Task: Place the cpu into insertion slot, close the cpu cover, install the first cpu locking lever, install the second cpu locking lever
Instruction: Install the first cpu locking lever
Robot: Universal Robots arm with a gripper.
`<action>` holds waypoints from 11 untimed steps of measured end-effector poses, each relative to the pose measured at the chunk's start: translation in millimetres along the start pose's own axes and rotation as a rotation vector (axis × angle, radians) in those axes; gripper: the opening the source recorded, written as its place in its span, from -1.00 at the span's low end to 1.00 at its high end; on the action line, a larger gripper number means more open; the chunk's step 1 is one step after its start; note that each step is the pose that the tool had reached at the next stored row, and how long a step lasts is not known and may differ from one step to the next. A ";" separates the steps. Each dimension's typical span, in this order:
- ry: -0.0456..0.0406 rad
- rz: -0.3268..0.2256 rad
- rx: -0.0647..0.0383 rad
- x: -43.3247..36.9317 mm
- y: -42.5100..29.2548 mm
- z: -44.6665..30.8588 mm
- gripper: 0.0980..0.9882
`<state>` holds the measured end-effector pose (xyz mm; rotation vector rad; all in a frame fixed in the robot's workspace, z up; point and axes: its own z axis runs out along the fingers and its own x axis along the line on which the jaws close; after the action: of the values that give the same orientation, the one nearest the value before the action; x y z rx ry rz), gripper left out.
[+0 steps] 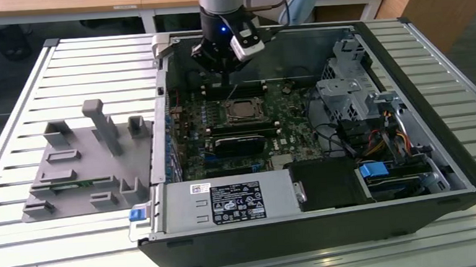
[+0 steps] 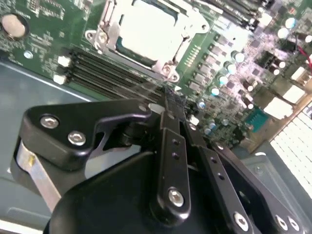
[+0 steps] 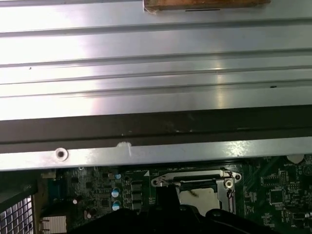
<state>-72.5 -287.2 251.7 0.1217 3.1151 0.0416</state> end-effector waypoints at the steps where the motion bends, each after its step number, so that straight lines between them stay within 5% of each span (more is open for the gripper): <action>1: 0.0000 0.000 0.000 -1.0 0.1 0.4 -0.98; 6: 0.0005 0.000 -0.005 -1.1 0.0 0.9 -0.98; 9: 0.0035 0.001 -0.044 -1.2 -0.2 1.5 -0.98; 11: 0.0035 0.001 -0.050 -1.8 -0.3 2.9 -0.98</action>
<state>-70.7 -287.6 248.8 0.1228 3.1146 0.1194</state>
